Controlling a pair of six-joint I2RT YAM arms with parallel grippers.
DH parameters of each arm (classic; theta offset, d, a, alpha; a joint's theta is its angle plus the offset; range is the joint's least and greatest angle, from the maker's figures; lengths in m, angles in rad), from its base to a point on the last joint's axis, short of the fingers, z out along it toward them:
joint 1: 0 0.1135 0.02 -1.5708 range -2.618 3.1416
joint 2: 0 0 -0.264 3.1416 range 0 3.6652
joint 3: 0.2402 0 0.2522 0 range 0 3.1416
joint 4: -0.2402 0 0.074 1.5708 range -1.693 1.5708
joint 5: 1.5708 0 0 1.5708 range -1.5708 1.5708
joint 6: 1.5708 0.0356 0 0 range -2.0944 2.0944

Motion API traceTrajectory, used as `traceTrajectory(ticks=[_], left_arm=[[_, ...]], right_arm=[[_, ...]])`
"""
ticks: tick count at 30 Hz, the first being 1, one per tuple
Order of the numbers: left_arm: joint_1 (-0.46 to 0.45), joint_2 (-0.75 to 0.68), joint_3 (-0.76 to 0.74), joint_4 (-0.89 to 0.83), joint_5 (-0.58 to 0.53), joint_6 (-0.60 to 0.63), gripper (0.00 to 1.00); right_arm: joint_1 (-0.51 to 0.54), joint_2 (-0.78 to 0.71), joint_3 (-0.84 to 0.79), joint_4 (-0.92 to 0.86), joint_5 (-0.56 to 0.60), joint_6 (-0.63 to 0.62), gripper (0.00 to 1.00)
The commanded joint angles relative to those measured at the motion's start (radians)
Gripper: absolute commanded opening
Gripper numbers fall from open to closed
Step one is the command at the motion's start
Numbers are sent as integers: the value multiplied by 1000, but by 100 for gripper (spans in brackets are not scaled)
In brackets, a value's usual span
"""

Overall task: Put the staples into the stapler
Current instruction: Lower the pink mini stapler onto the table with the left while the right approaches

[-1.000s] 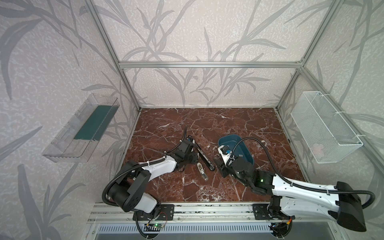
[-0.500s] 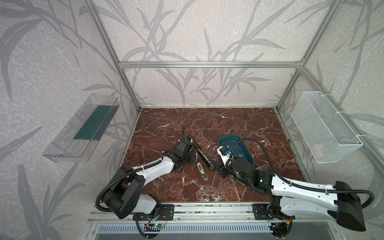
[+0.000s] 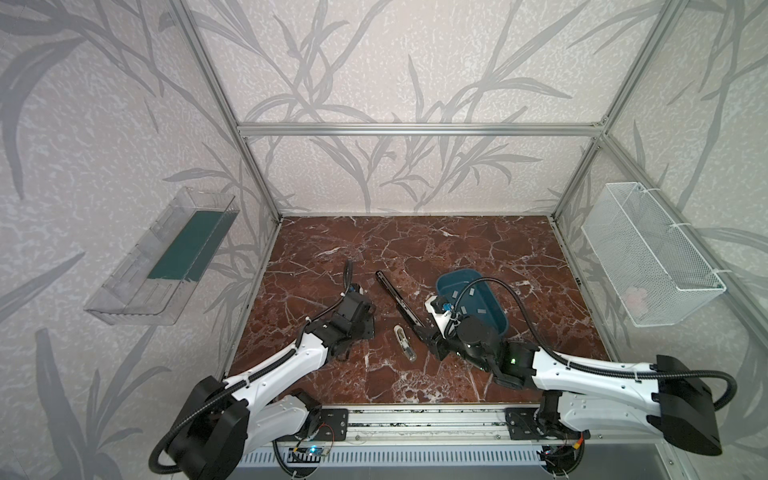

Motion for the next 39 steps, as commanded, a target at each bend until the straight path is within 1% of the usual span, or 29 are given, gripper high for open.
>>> traceTrajectory(ticks=[1, 4, 6, 12, 15, 16, 19, 22, 23, 24, 27, 29, 32, 33, 34, 36, 39], left_arm=[[-5, -96, -55, -69, -62, -72, 22], [-4, -157, -87, -59, -64, -92, 25], [-4, -163, -92, -62, -66, -101, 25], [-4, -85, -82, -53, -48, -140, 25], [-3, -75, -79, -33, -49, -143, 28], [-3, -77, -74, -34, -56, -141, 30], [-3, -87, -55, -64, -76, -140, 46], [-1, -107, -47, -66, -73, -121, 57], [4, -113, -28, -88, -75, -108, 61], [12, -122, -4, -120, -91, -99, 64], [52, -172, 90, -244, -144, -55, 67], [112, -231, 143, -287, -158, -20, 69], [234, -312, 165, -289, -119, -8, 70], [263, -334, 162, -280, -93, -10, 72], [288, -350, 163, -277, -74, -24, 77], [314, -364, 171, -261, -38, -26, 78], [332, -347, 234, -281, -28, -4, 79]], right_arm=[[72, 39, -7, 100, 11, -47, 52], [144, 83, -4, 148, 76, -90, 55], [166, 107, -8, 170, 87, -87, 56], [222, 174, -22, 246, 110, -81, 58], [242, 217, -17, 273, 126, -81, 61], [245, 232, -14, 280, 128, -78, 61], [253, 271, -1, 291, 133, -74, 63], [260, 306, 16, 297, 138, -65, 64], [264, 322, 24, 298, 147, -58, 64], [269, 338, 36, 296, 159, -50, 64], [281, 428, 103, 265, 197, -14, 68], [283, 505, 167, 235, 229, 21, 71], [281, 632, 280, 162, 290, 57, 76], [281, 672, 324, 137, 312, 65, 78], [278, 709, 362, 115, 331, 76, 79], [268, 775, 423, 95, 348, 96, 80], [242, 855, 483, 109, 321, 123, 79]])
